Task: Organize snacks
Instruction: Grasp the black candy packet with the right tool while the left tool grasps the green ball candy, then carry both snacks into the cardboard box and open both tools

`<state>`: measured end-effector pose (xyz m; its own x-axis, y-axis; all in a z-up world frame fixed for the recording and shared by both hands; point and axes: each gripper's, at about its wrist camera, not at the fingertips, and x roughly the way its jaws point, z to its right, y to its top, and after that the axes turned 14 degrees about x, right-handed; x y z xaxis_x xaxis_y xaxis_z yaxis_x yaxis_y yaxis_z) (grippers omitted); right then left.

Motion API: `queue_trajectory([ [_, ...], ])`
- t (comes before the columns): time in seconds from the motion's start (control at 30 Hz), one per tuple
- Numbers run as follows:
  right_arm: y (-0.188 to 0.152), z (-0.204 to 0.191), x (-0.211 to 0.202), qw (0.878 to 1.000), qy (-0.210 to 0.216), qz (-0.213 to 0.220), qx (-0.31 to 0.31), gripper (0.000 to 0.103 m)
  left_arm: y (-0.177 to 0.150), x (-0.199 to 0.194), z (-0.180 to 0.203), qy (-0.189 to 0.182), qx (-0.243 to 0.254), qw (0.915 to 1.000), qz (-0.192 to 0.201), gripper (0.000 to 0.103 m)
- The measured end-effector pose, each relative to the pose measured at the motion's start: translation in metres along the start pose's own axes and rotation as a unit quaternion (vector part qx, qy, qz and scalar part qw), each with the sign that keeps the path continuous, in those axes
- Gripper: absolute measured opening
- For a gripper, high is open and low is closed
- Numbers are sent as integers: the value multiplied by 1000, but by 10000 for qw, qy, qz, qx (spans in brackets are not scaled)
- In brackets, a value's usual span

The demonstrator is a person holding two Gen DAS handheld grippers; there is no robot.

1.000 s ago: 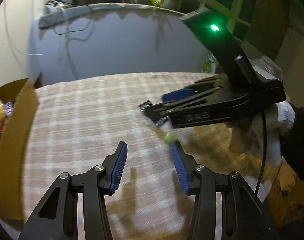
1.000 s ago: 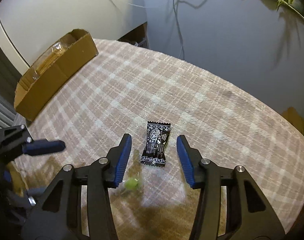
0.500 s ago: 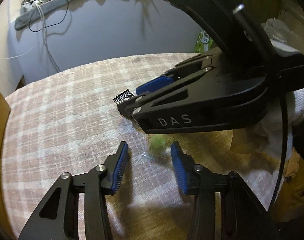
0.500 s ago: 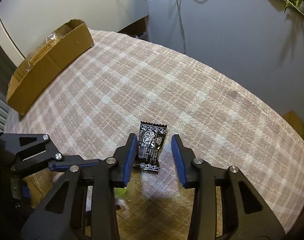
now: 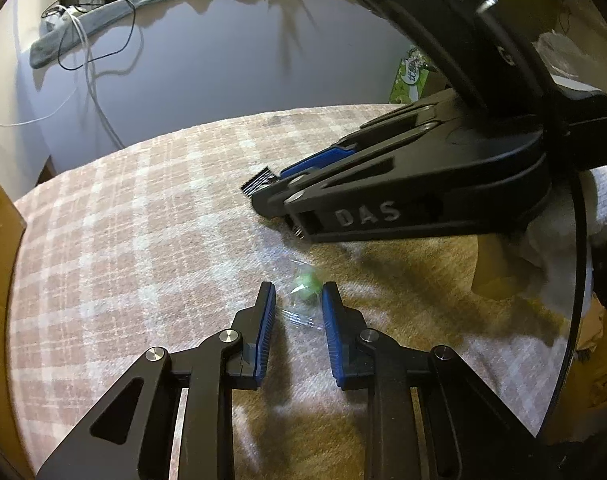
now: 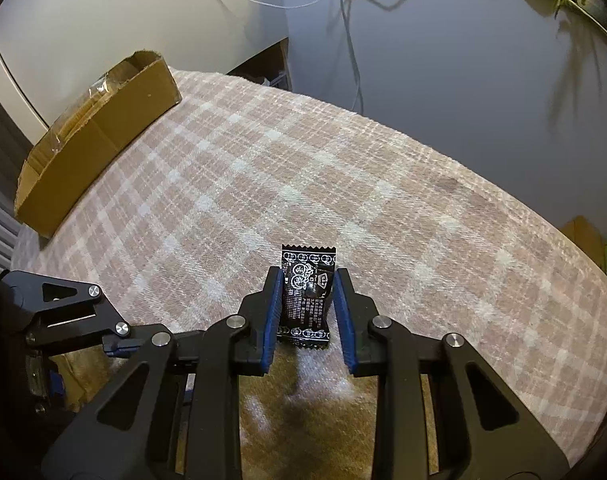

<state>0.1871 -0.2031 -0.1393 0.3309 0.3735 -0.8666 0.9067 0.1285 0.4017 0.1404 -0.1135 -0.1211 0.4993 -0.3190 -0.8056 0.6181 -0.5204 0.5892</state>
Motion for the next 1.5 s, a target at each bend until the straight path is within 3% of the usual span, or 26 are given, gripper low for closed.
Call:
queue_trajectory([
  [0.33,-3,-5,-29,9996,28,296,34,27,-5,-24,-10,98,-207,9994,241,22],
  [0.6,4,-26,-51,9985,141,525,-68,26,-15,-65,-29,417,-439,9965,576,22],
  [1.03,27,-102,-57,9953,373,679,-588,27,-44,-121,-77,1001,-814,9875,906,22],
  [1.5,50,-192,-27,9893,695,590,-1137,27,-88,-165,-131,1531,-1393,9728,1035,22],
])
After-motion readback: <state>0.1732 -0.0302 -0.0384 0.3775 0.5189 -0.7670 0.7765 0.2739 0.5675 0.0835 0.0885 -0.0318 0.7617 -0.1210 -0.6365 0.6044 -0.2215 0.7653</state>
